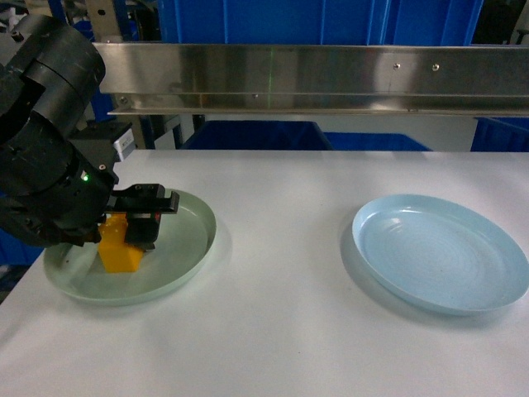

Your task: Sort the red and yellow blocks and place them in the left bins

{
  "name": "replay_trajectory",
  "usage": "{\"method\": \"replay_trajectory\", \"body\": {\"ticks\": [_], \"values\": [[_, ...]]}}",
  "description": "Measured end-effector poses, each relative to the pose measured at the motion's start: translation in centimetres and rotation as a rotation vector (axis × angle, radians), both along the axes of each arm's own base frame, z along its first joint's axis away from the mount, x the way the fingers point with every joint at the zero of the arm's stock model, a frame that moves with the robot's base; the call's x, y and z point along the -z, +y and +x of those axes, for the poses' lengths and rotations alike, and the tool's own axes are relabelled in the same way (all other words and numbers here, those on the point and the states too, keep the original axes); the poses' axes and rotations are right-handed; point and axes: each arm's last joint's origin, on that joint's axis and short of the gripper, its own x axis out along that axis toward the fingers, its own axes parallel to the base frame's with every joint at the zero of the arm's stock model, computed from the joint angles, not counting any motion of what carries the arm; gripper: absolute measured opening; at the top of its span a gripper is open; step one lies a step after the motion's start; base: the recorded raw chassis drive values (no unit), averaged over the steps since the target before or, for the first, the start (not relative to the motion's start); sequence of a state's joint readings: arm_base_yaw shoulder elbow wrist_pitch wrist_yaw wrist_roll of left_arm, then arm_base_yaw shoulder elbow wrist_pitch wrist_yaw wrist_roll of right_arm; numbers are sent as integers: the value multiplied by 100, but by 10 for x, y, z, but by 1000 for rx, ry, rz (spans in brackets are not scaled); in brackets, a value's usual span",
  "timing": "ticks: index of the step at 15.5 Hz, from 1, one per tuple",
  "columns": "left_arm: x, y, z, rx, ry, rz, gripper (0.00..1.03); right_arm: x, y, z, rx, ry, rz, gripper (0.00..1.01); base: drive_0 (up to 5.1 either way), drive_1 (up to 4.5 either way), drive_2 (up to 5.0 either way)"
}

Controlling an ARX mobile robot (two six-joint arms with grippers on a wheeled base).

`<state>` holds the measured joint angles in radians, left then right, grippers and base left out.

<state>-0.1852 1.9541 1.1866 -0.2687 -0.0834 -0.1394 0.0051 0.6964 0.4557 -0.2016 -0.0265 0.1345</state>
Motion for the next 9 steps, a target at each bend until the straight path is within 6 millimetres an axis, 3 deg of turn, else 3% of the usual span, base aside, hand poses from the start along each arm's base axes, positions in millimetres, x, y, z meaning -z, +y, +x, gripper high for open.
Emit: {"method": "replay_trajectory", "body": {"ticks": [2,4,7,9], "values": [[3,0,2,4,-18,32,44,0,0,0,0,0,1,27,0,0,0],[3,0,2,7,-25,37,29,0,0,0,0,0,1,27,0,0,0],[1,3,-3,15,-105,15,28,0,0,0,0,0,1,27,0,0,0],[-24,11,-11,-2,-329,-1,28,0,0,0,0,0,1,27,0,0,0]]}}
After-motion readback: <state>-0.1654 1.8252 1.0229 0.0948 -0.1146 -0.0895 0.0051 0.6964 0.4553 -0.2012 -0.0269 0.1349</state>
